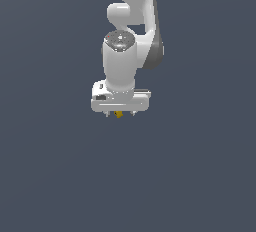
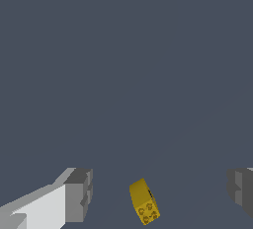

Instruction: Pick up the object and move it to a goal position.

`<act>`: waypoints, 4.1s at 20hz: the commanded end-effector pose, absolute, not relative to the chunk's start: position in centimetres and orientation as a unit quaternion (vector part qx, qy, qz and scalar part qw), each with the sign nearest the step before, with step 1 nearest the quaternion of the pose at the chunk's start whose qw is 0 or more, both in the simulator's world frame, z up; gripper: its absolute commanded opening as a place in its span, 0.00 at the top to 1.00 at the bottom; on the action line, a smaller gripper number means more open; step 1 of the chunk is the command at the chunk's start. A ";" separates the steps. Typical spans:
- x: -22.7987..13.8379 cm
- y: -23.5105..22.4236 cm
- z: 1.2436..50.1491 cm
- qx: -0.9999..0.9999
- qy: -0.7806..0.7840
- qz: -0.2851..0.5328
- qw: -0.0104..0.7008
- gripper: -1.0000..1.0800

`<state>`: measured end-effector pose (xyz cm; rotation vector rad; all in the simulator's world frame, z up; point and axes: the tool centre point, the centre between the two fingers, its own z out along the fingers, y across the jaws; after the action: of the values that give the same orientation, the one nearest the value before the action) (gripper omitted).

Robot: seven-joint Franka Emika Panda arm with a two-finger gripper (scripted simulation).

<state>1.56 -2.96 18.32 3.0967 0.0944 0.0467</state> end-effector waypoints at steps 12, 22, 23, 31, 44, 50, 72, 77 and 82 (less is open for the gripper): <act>-1.9 -4.1 14.3 0.994 0.112 0.008 0.016 0.04; -7.2 -5.0 9.7 0.976 0.218 0.002 0.006 0.04; -7.6 -5.1 9.3 0.974 0.226 0.002 0.006 0.04; -10.2 -5.3 7.6 0.962 0.272 0.000 0.001 0.04; -10.8 -5.4 6.2 0.960 0.281 0.000 0.000 0.04; -10.9 -5.4 3.5 0.959 0.282 0.000 0.000 0.04; -10.6 -5.3 2.5 0.959 0.282 0.000 0.000 1.00; -9.4 -5.0 3.7 0.959 0.282 0.000 0.000 1.00; -7.3 -4.4 5.8 0.959 0.282 0.000 0.000 1.00</act>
<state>-8.02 -4.57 5.06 3.0141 0.8870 -0.0014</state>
